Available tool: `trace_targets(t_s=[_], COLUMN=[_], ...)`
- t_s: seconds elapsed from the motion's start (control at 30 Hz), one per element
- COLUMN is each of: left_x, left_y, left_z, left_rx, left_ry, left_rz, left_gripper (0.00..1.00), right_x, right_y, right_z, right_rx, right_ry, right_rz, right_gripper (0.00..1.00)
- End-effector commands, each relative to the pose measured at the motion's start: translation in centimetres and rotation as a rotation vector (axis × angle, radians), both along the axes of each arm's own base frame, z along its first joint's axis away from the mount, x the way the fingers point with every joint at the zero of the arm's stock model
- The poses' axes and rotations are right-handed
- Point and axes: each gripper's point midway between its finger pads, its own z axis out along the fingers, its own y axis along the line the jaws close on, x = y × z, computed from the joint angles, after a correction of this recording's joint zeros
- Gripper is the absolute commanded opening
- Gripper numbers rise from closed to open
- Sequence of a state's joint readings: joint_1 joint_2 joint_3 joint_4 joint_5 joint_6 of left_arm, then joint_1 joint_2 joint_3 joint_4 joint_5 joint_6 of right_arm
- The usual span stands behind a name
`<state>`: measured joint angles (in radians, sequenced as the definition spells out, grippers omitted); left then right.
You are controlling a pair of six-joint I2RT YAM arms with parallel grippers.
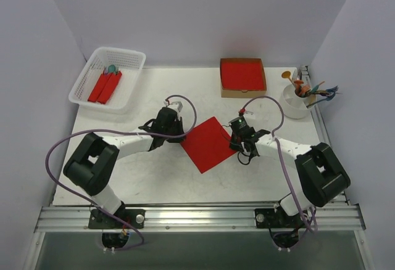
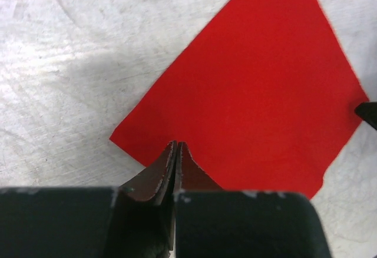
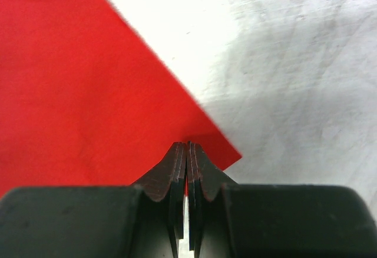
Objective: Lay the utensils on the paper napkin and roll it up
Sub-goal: Adjust the napkin at the center of the board, then pick up the utensils from the container.
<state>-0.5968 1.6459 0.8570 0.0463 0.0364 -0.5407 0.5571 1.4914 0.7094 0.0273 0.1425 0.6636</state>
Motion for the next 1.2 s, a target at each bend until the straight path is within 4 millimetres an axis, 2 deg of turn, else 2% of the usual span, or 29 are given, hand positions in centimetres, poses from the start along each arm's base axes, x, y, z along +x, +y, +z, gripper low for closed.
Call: trace_targets(t_s=[0.0,0.07,0.13,0.27,0.43,0.6,0.67,0.73,0.8,0.83,0.87,0.9,0.93,0.97,1.0,1.03,1.1,1.13,1.17], left_x=[0.9,0.6,-0.2,-1.0,-1.9,-2.2,-2.3,-2.1,-1.3,-1.2,-1.0,-0.1,-0.2,0.0,0.1,0.3,0.4,0.4,0.5], left_y=[0.4,0.5,1.6,2.7,4.7,5.5,5.4,5.3,4.6,4.5,4.2,3.5,3.6,3.6,3.5,3.3,3.5,3.8,4.1], left_z=[-0.3,-1.3,-2.5,-2.9,-3.9,-3.8,-3.5,-2.8,-1.1,-0.2,0.5,2.4,3.2,4.0,4.9,6.4,7.7,8.5,8.8], left_rx=[0.027,0.037,0.086,0.155,0.221,0.233,0.219,0.217,0.2,0.203,0.205,0.191,0.197,0.191,0.191,0.169,0.165,0.159,0.167], left_ry=[0.017,0.043,0.094,0.077,0.103,0.091,0.084,0.068,0.044,0.046,0.04,0.012,0.012,-0.002,-0.02,-0.05,-0.082,-0.105,-0.126], left_rz=[0.068,0.085,0.158,0.228,0.295,0.32,0.317,0.305,0.294,0.281,0.267,0.256,0.249,0.243,0.232,0.229,0.224,0.229,0.223], left_gripper=[0.02,0.02,0.02,0.02,0.03,0.02,0.02,0.02,0.02,0.07,0.13,0.16,0.2,0.32,0.36,0.37,0.42,0.42,0.42], right_x=[0.9,1.1,1.2,2.1,2.9,3.3,3.7,4.3,4.9,5.4,6.0,5.7,6.0,6.6,6.6,7.2,7.8,8.3,8.5], right_y=[-1.5,-1.5,-1.9,-2.2,-1.6,-1.2,-0.9,-0.8,-1.1,-1.2,-1.2,-2.2,-2.9,-3.2,-3.8,-5.4,-6.8,-9.1,-10.2], right_z=[-1.0,-1.5,-2.2,-2.4,-2.9,-2.5,-1.4,0.6,3.0,4.3,5.5,6.6,7.5,8.8,10.0,10.8,13.2,13.9,14.7], right_rx=[-0.043,-0.052,-0.078,-0.089,-0.088,-0.08,-0.069,-0.055,-0.054,-0.052,-0.049,-0.072,-0.09,-0.093,-0.095,-0.098,-0.077,-0.077,-0.081], right_ry=[0.001,0.016,0.031,0.028,0.039,0.031,0.005,-0.042,-0.093,-0.121,-0.151,-0.151,-0.17,-0.194,-0.213,-0.223,-0.264,-0.272,-0.285], right_rz=[-0.037,-0.031,-0.032,-0.04,-0.018,0.001,0.011,0.02,0.012,0.007,0.001,-0.01,-0.026,-0.034,-0.044,-0.083,-0.116,-0.178,-0.218], right_gripper=[0.0,0.0,0.0,0.0,0.0,0.0,0.0,0.0,0.09,0.13,0.21,0.23,0.24,0.25,0.25,0.25,0.25,0.25,0.27])
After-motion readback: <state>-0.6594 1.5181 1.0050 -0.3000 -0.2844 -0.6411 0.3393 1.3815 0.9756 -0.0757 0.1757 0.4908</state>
